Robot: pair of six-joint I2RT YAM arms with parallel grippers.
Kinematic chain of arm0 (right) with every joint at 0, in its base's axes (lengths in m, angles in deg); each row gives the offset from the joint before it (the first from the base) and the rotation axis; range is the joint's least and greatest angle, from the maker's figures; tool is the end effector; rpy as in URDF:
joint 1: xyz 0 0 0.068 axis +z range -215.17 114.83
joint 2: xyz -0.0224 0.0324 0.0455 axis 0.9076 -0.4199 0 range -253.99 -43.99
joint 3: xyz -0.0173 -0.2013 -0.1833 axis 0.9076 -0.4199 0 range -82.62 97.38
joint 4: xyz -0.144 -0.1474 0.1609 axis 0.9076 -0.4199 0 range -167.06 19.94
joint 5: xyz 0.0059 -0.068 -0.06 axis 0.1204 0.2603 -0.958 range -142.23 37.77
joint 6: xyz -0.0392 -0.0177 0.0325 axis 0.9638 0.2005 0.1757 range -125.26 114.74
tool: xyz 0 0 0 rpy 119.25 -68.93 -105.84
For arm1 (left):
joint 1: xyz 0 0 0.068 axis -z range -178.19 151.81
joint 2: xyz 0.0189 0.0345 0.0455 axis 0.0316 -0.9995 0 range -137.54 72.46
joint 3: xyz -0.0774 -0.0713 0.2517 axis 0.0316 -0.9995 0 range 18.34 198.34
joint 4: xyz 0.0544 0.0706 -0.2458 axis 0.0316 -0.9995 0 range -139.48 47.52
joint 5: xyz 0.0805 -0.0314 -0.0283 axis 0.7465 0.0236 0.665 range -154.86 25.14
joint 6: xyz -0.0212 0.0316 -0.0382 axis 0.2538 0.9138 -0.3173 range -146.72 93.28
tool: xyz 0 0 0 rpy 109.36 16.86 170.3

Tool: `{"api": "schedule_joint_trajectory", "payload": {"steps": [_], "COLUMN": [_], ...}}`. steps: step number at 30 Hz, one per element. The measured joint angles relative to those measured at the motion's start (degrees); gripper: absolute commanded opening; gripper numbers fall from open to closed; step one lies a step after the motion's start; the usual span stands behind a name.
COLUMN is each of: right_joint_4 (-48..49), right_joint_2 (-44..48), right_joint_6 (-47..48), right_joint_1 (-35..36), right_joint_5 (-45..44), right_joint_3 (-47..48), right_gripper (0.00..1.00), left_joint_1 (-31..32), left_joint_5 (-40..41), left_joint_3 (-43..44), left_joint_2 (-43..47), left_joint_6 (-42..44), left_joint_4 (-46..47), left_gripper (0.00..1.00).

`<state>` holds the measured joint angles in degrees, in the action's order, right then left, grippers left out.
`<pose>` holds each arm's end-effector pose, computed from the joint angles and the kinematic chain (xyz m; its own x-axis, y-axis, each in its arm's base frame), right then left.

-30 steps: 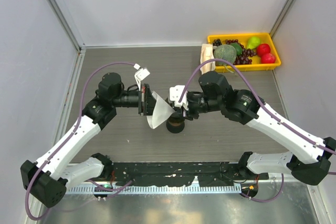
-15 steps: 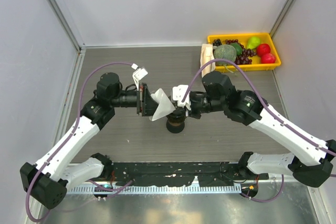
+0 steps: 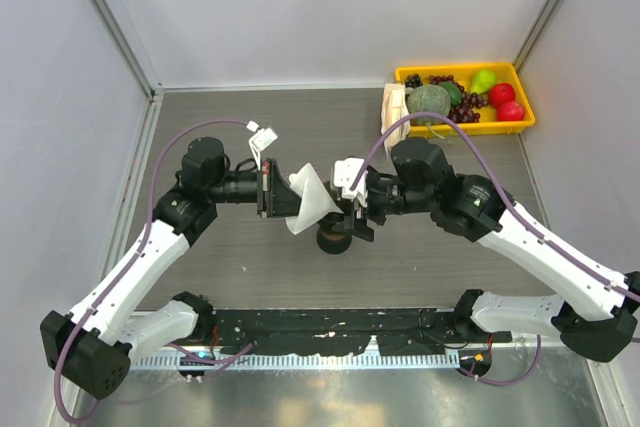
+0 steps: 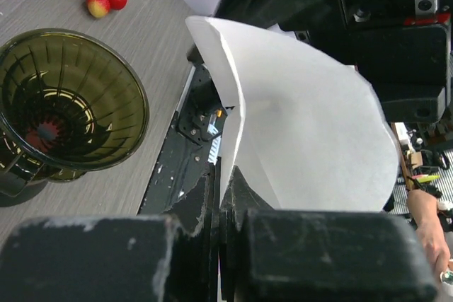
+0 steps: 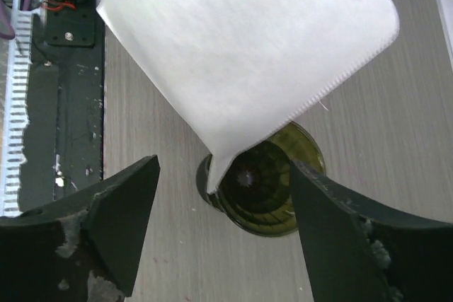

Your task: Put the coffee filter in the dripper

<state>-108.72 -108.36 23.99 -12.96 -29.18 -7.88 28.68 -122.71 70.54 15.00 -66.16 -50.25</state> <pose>0.1300 0.1904 0.4040 0.2052 -0.4691 -0.8590 -0.9607 0.0711 -0.2684 0.1808 -0.1254 0.3524 -0.7756 0.0140 -0.6311 0.6262 0.1434 -0.7664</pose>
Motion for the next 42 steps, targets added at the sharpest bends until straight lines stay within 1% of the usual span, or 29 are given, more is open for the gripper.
{"api": "schedule_joint_trajectory", "payload": {"steps": [2, 4, 6, 9, 12, 15, 19, 23, 26, 28, 29, 34, 38, 42], "right_joint_4": [-0.04, -0.07, -0.61, -0.92, -0.81, 0.96, 4.04, 5.14, 5.66, 5.66, 5.66, 5.88, 6.23, 7.08], "right_joint_2": [0.39, 1.11, 1.9, 2.1, 1.99, 1.9, 2.16, 1.27, -0.87, -2.1, -2.49, -2.86, -2.91, -3.67], "right_joint_6": [-0.83, -1.64, -3.1, -5.7, -8.96, -13.0, -17.99, -21.55, -23.37, -23.8, -23.85, -23.82, -24.09, -25.4], "right_joint_1": [-1.73, -4.92, -9.66, -16.76, -22.8, -25.05, -25.05, -25.03, -24.92, -24.5, -24.26, -22.12, -21.18, -20.72], "right_joint_5": [0.31, 0.48, 0.46, 0.44, 0.83, 1.68, 5.4, 8.11, 8.87, 8.98, 8.98, 9.09, 9.27, 9.2], "right_joint_3": [-0.04, -0.02, 0.92, 5.18, 11.67, 17.7, 19.67, 19.65, 19.65, 19.43, 19.19, 16.35, 13.57, 12.39], "right_gripper": [0.89, 0.89, 0.88, 0.88, 0.87, 0.86, 0.87, 0.87, 0.88, 0.91, 0.94, 0.94, 0.91, 0.92], "left_joint_1": [0.0, 0.0, 0.02, 1.6, 5.4, 9.57, 13.66, 16.28, 17.81, 18.6, 19.04, 19.87, 20.06, 20.61], "left_joint_5": [0.48, 2.16, 4.63, 10.93, 18.12, 25.22, 33.31, 39.47, 43.1, 44.68, 45.38, 46.62, 46.77, 47.06], "left_joint_3": [1.33, 4.26, 8.41, 18.27, 28.94, 36.57, 41.2, 42.75, 43.65, 44.35, 44.78, 45.48, 45.99, 46.49], "left_joint_2": [-0.5, -1.31, -2.21, -4.76, -7.82, -9.66, -11.54, -14.14, -16.61, -18.12, -18.93, -20.15, -20.17, -20.2], "left_joint_6": [2.73, 7.8, 14.14, 25.09, 35.26, 43.6, 50.73, 55.19, 57.55, 58.47, 59.08, 59.65, 59.6, 59.6], "left_joint_4": [-2.51, -7.1, -12.2, -21.49, -28.41, -34.27, -39.19, -42.01, -43.71, -44.37, -44.65, -44.92, -44.87, -44.85], "left_gripper": [0.0, 0.0, 0.0, 0.0, 0.0, 0.0, 0.0, 0.03, 0.04, 0.04, 0.04, 0.03, 0.03, 0.02]}}
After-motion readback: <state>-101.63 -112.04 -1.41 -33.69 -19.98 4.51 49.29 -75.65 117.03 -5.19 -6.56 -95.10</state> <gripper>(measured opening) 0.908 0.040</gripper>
